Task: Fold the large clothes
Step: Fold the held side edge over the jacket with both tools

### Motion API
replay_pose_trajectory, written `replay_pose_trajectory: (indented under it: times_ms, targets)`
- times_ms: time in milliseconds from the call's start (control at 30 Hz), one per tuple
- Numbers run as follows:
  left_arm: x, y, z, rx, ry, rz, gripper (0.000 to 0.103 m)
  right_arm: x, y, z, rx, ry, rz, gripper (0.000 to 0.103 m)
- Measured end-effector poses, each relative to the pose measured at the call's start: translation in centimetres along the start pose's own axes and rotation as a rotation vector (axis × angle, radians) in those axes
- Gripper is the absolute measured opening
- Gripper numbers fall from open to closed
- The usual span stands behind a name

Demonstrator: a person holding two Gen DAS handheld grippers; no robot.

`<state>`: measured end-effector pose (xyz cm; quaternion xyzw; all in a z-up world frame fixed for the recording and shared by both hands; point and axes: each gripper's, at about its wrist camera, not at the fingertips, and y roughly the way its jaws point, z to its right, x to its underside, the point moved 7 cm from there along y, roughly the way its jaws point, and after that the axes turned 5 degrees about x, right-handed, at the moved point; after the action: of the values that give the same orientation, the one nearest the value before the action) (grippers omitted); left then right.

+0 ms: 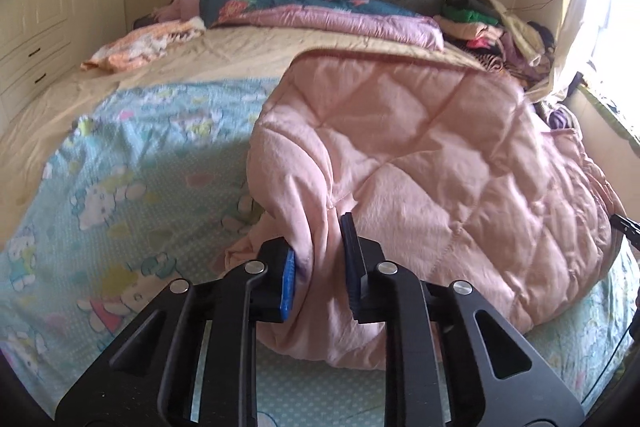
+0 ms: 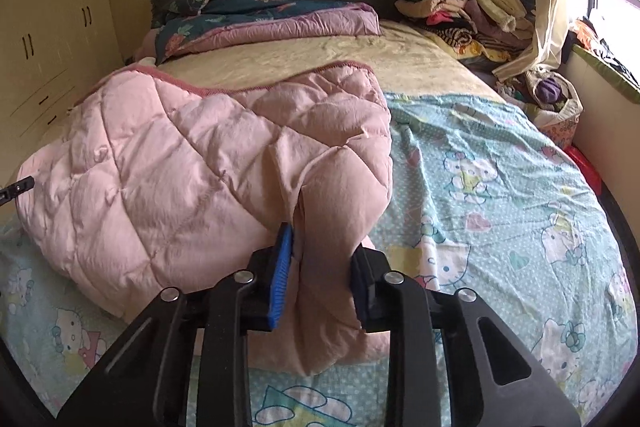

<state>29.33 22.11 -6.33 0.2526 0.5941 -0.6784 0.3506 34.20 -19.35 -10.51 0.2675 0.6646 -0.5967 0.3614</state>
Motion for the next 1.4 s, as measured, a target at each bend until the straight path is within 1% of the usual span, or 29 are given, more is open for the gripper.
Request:
replay_pose_trajectory:
  times_ms: [33,67,100,133,167,300,400,533,633,733,867,900,1000,1233,1333,1400]
  targets:
    - [-0.7,-0.2,-0.1,0.010,-0.008,0.007,0.012,-0.8,-0.5,0.2,-0.002,0.012,0.028,0.018]
    - [-1.4,-0.3,-0.1,0.019,-0.019,0.017,0.012,-1.7,-0.9,0.7,0.025,0.024,0.054,0.009]
    - [-2.1,-0.2,-0.2,0.022,-0.024,0.021,0.012,-2.6,-1.1,1.1,0.014,0.047,0.072,0.009]
    - [-2.7,-0.1,-0.3,0.023,-0.028,0.026,0.012,-3.3,-1.0,1.6,-0.010,0.074,0.073,0.009]
    - [-3.6,0.2,-0.3,0.022,-0.031,0.035,0.012,-4.0,-0.8,2.1,-0.012,0.100,0.075,0.009]
    - [-5.6,1.9,-0.4,-0.003,-0.039,0.043,0.012,-5.9,1.7,2.7,0.014,0.109,0.063,0.009]
    - [-6.6,3.4,-0.7,-0.028,-0.051,0.032,0.012,-7.2,3.6,3.0,0.022,0.129,0.056,0.009]
    - [-7.5,5.8,-1.3,-0.063,-0.064,-0.004,0.012,-8.5,6.2,3.6,0.045,0.150,0.031,0.009]
    - [-7.4,7.5,-1.8,-0.100,-0.065,-0.032,0.012,-8.4,8.3,3.7,0.071,0.139,-0.001,0.008]
    - [-6.6,9.5,-2.6,-0.129,-0.075,-0.080,0.012,-7.6,10.2,3.8,0.083,0.135,-0.039,0.008]
    - [-5.2,11.4,-3.3,-0.151,-0.080,-0.121,0.012,-5.4,12.6,3.7,0.081,0.144,-0.126,0.008]
    - [-5.0,11.7,-3.2,-0.161,-0.066,-0.126,0.012,-4.9,13.1,3.6,0.080,0.140,-0.145,0.008]
    - [-4.4,12.2,-3.1,-0.183,-0.033,-0.136,0.012,-3.8,14.0,3.4,0.085,0.134,-0.181,0.008]
    - [-3.6,12.9,-3.2,-0.189,-0.071,-0.139,0.013,-2.2,15.3,3.1,0.098,0.133,-0.243,0.009]
    - [-3.6,12.8,-3.1,-0.193,-0.078,-0.148,0.014,-2.2,15.0,3.2,0.103,0.142,-0.265,0.010]
    - [-3.8,12.3,-2.9,-0.196,-0.074,-0.153,0.015,-2.4,14.5,3.3,0.109,0.143,-0.267,0.013]
